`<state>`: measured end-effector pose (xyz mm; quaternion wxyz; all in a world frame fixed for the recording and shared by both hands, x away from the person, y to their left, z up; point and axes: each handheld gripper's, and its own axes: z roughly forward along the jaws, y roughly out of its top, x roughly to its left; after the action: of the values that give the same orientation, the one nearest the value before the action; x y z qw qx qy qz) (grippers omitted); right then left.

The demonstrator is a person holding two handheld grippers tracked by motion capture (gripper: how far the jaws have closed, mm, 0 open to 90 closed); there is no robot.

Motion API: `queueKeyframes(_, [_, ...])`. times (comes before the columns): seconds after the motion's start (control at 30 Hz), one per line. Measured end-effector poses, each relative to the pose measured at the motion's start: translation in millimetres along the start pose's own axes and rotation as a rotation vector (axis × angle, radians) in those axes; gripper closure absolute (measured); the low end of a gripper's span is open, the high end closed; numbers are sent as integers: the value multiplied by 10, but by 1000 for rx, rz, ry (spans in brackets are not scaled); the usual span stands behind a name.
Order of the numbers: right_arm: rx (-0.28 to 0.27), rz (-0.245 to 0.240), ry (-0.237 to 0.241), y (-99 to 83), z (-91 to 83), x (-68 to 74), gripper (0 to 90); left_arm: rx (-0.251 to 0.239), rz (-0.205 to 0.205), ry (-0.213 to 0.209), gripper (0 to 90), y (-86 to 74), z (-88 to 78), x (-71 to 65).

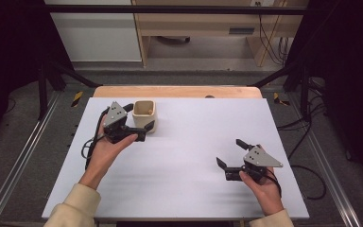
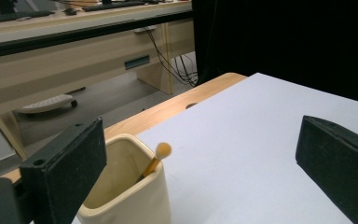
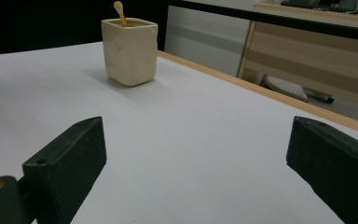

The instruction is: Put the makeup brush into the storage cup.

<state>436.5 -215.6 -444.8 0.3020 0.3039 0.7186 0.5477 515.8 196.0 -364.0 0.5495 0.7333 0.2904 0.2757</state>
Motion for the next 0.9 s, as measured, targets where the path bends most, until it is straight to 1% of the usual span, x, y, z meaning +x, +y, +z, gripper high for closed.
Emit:
queueKeyframes(0.37, [-3,0,-3,0,-8,-9,48,1,42,-50,11,-49,-84,-77])
queueKeyframes(0.5, [-2,2,-4,-1,-11,-12,48,-14,57,-74,11,-81,-117,-122])
queueKeyframes(0.67, [-6,-1,-7,-3,-17,-19,48,1,81,-85,7,-132,-151,-168])
queueKeyframes(0.73, [-4,1,-9,-4,-19,-22,47,4,86,-89,7,-157,-166,-179])
queueKeyframes(0.9, [-7,6,-10,-4,-28,-31,47,-3,81,-95,8,-226,-214,-212])
